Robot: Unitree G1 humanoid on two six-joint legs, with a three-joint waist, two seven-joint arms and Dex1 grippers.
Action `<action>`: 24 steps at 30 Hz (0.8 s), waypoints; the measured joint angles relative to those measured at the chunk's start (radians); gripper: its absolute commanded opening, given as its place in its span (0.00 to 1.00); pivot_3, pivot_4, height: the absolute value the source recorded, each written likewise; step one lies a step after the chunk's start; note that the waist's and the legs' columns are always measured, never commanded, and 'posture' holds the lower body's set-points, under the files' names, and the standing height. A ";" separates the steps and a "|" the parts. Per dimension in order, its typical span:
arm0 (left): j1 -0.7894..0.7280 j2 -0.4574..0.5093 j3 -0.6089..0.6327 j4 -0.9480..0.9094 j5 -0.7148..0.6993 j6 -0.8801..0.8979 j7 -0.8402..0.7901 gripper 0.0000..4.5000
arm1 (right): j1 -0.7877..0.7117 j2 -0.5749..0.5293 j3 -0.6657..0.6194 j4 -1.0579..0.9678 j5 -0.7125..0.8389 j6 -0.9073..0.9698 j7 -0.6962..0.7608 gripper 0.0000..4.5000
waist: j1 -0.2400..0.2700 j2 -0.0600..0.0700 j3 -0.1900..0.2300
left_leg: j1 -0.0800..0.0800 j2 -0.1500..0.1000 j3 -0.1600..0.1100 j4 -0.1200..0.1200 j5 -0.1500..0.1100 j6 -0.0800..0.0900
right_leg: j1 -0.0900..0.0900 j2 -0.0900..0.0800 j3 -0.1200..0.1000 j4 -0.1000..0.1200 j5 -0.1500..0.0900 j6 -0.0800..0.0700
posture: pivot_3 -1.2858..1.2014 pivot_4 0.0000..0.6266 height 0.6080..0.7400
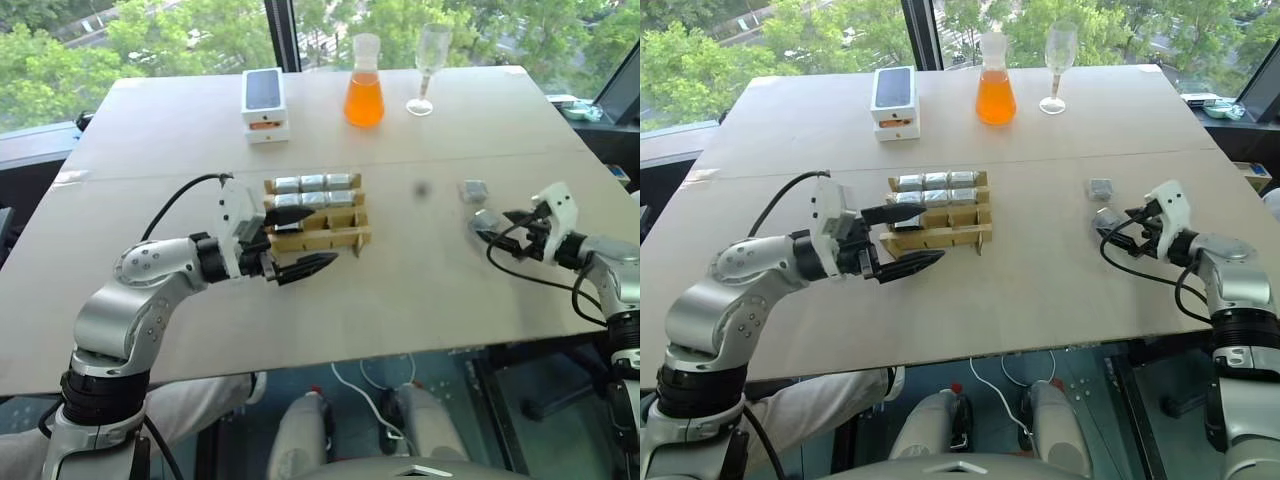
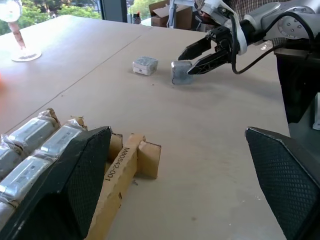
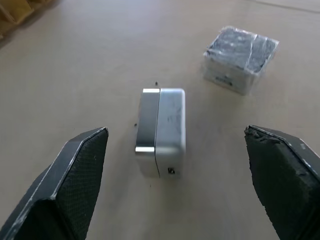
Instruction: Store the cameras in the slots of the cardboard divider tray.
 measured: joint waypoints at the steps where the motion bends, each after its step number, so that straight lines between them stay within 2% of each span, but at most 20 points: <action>1: -0.002 0.003 -0.002 0.000 0.000 0.000 -0.002 1.00 | -0.001 0.002 0.000 0.004 -0.004 -0.007 -0.003 0.79 | -0.001 0.000 0.000 | 0.000 0.000 0.000 0.000 0.000 0.000 | 0.000 0.000 0.000 0.000 0.000 0.000 | 0.52 0.24 1.00; 2: -0.003 0.008 -0.002 0.001 0.000 -0.002 -0.007 1.00 | -0.002 0.006 0.000 0.013 -0.007 -0.017 -0.005 0.66 | -0.002 0.000 0.000 | 0.000 0.000 0.000 0.000 0.000 0.000 | 0.000 0.000 0.000 0.000 0.000 0.000 | 0.52 0.24 1.00; 3: -0.003 0.013 -0.002 0.001 0.000 -0.003 -0.010 1.00 | -0.003 0.010 0.000 0.020 -0.009 -0.024 -0.005 0.57 | -0.003 0.000 0.000 | 0.000 0.000 0.000 0.000 0.000 0.000 | 0.000 0.000 0.000 0.000 0.000 0.000 | 0.52 0.24 1.00; 4: -0.003 0.018 -0.002 0.002 0.000 -0.004 -0.013 1.00 | -0.006 0.014 0.000 0.030 -0.010 -0.031 -0.005 0.43 | -0.002 0.000 0.000 | 0.000 0.000 0.000 0.000 0.000 0.000 | 0.000 0.000 0.000 0.000 0.000 0.000 | 0.52 0.24 1.00; 5: -0.003 0.021 -0.002 0.004 0.000 -0.004 -0.016 1.00 | -0.010 0.016 0.000 0.036 -0.011 -0.035 -0.004 0.34 | -0.002 0.000 0.000 | 0.000 0.000 0.000 -0.001 0.000 0.000 | 0.000 0.000 0.000 0.000 0.000 0.000 | 0.52 0.24 1.00; 6: -0.003 0.026 -0.002 0.010 0.000 -0.005 -0.019 1.00 | -0.017 0.019 0.000 0.045 -0.012 -0.041 -0.001 0.20 | -0.002 0.000 0.000 | 0.000 0.000 0.000 0.000 0.000 0.000 | 0.000 0.000 0.000 0.000 0.000 0.000 | 0.52 0.24 1.00; 7: -0.003 0.028 -0.002 0.012 0.000 -0.005 -0.020 1.00 | -0.020 0.019 0.000 0.046 -0.012 -0.041 0.000 0.15 | -0.002 0.000 0.000 | 0.000 0.000 0.000 0.000 0.000 0.000 | 0.000 0.000 0.000 0.000 0.000 0.000 | 0.52 0.24 1.00; 14: 0.014 0.030 -0.001 0.018 0.000 -0.016 -0.016 1.00 | -0.035 0.022 0.017 0.051 -0.013 -0.054 0.051 0.15 | -0.002 0.001 0.000 | 0.000 0.000 0.000 -0.001 0.000 0.000 | 0.000 0.000 0.000 -0.001 0.000 0.000 | 0.52 0.24 1.00; 19: 0.058 0.030 0.040 0.018 -0.009 -0.018 0.011 1.00 | -0.094 0.027 0.065 0.058 -0.031 -0.128 0.134 0.15 | -0.006 0.002 0.001 | 0.000 0.001 0.001 -0.001 0.000 0.000 | -0.001 0.001 0.001 0.000 0.000 0.000 | 0.52 0.24 1.00; 24: 0.210 0.006 0.123 -0.051 -0.023 -0.014 0.091 1.00 | -0.317 0.158 0.184 0.094 -0.058 -0.205 0.283 0.15 | -0.030 0.003 0.002 | 0.001 0.002 0.001 -0.002 0.000 0.000 | -0.002 0.001 0.002 0.000 0.000 0.000 | 0.52 0.24 1.00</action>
